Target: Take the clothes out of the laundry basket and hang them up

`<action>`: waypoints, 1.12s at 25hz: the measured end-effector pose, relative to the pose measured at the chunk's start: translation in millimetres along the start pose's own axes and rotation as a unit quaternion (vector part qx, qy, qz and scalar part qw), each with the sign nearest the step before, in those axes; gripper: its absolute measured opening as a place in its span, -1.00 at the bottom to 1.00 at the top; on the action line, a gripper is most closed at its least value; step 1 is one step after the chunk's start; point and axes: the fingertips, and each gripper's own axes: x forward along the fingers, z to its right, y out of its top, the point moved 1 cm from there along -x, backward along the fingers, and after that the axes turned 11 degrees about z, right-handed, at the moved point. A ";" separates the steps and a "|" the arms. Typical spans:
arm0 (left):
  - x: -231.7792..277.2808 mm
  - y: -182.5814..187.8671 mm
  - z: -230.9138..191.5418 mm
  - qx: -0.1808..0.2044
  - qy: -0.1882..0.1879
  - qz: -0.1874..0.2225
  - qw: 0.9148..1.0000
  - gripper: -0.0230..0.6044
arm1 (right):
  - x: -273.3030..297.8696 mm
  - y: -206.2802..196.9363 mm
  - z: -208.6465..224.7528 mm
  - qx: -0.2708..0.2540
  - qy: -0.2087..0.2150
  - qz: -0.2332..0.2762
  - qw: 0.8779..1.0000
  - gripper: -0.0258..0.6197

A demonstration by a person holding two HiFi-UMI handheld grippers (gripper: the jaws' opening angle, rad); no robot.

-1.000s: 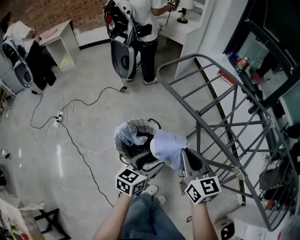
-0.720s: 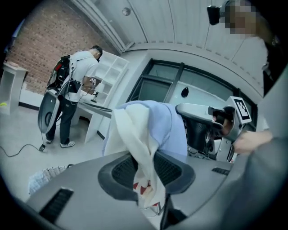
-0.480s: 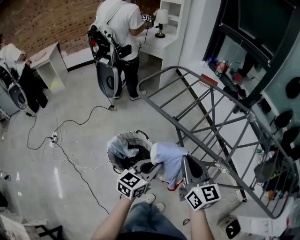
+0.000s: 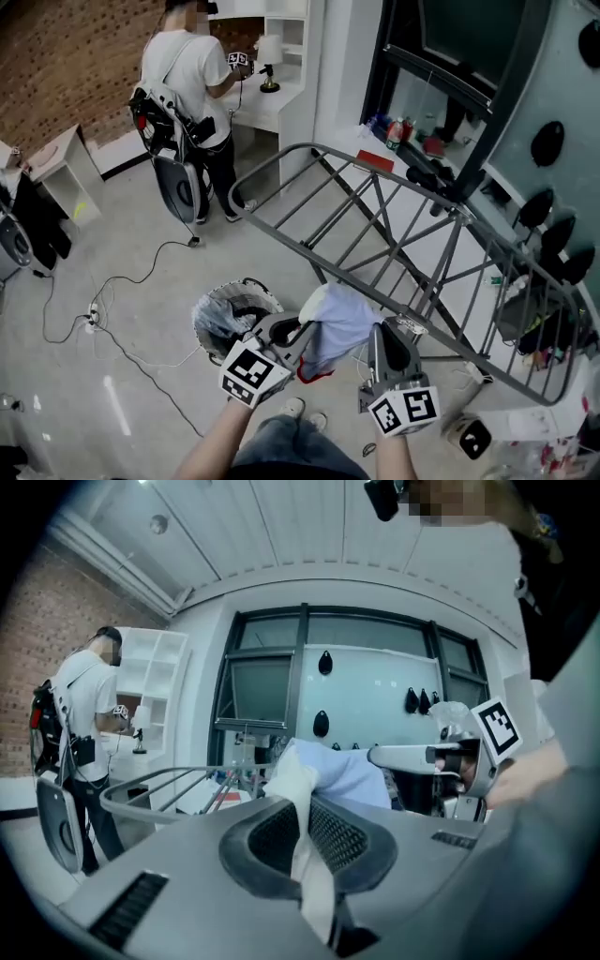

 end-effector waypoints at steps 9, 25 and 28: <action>65.4 51.9 72.6 0.053 -0.123 0.035 0.990 -0.82 | -67.2 58.7 43.8 -0.112 -0.108 0.041 0.987 -0.84; 155.8 56.3 245.8 0.039 -0.360 0.052 0.931 -0.82 | -219.6 117.2 116.2 -0.185 -0.358 0.070 0.913 -0.84; 156.8 51.6 253.8 0.036 -0.370 0.054 0.927 -0.82 | -228.6 111.9 117.4 -0.186 -0.376 0.075 0.905 -0.84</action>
